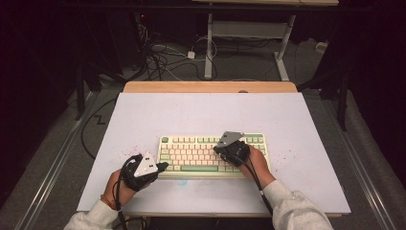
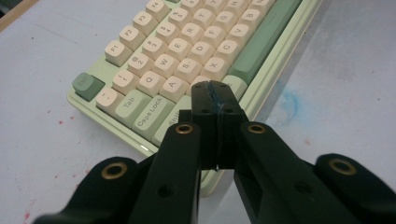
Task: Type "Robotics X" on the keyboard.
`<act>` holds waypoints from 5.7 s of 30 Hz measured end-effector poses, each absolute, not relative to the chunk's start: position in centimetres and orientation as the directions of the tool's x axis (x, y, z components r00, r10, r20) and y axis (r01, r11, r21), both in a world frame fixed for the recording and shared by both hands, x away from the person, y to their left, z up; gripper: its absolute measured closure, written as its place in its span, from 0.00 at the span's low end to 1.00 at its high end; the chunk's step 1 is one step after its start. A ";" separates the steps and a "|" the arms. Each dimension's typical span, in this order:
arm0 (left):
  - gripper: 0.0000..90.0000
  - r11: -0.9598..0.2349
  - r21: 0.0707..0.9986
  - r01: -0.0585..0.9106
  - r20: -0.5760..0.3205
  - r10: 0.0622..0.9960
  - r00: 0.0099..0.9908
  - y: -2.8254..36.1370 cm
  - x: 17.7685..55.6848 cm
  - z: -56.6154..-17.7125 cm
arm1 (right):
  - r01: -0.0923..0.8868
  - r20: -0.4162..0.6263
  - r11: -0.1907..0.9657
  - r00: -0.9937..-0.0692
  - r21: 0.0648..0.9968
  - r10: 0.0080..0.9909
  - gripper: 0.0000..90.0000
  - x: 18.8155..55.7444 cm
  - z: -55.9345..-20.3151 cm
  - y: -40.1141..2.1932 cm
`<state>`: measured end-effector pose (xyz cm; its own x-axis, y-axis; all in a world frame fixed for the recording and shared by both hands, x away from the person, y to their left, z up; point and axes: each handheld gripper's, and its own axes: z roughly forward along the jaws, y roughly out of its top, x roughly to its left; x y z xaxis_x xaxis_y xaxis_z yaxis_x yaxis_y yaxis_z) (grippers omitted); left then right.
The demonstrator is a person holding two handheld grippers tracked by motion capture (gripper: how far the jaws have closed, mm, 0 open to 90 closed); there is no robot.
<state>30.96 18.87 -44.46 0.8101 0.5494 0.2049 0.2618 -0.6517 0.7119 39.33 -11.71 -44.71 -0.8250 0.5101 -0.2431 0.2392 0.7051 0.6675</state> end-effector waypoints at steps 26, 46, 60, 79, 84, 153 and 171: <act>0.97 -0.646 0.715 0.267 0.196 0.551 0.811 18.8 31.0 -44.4 | 0.232 -0.259 0.713 -0.822 0.661 0.507 1.00 39.4 -44.6 -11.6; 0.98 -0.647 0.715 0.266 0.199 0.553 0.809 18.9 31.0 -44.4 | 0.228 -0.265 0.706 -0.815 0.671 0.515 1.00 39.2 -44.1 -11.4; 0.98 -0.654 0.705 0.275 0.199 0.554 0.808 18.9 31.1 -44.5 | 0.244 -0.258 0.712 -0.816 0.658 0.518 1.00 39.1 -44.5 -11.3; 0.97 -0.661 0.699 0.272 0.204 0.549 0.810 18.8 31.1 -44.5 | 0.226 -0.258 0.679 -0.805 0.699 0.534 1.00 38.2 -43.5 -12.0; 0.98 -0.660 0.704 0.263 0.210 0.547 0.811 18.6 31.1 -44.4 | 0.209 -0.250 0.651 -0.805 0.730 0.538 1.00 37.6 -42.8 -12.4; 0.97 -0.637 0.738 0.223 0.214 0.534 0.818 15.3 33.4 -42.7 | 0.167 -0.259 0.599 -0.788 0.783 0.559 1.00 32.6 -41.6 -17.8; 0.97 -0.664 0.711 0.231 0.202 0.507 0.838 12.7 36.0 -43.2 | 0.174 -0.254 0.612 -0.798 0.771 0.547 1.00 32.2 -42.1 -18.1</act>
<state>36.03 12.65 -43.18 0.8378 0.5073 0.2018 0.2311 -0.6643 0.7108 32.19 -18.10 -42.13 -0.7977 0.5468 -0.2544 0.1737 0.6123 0.7713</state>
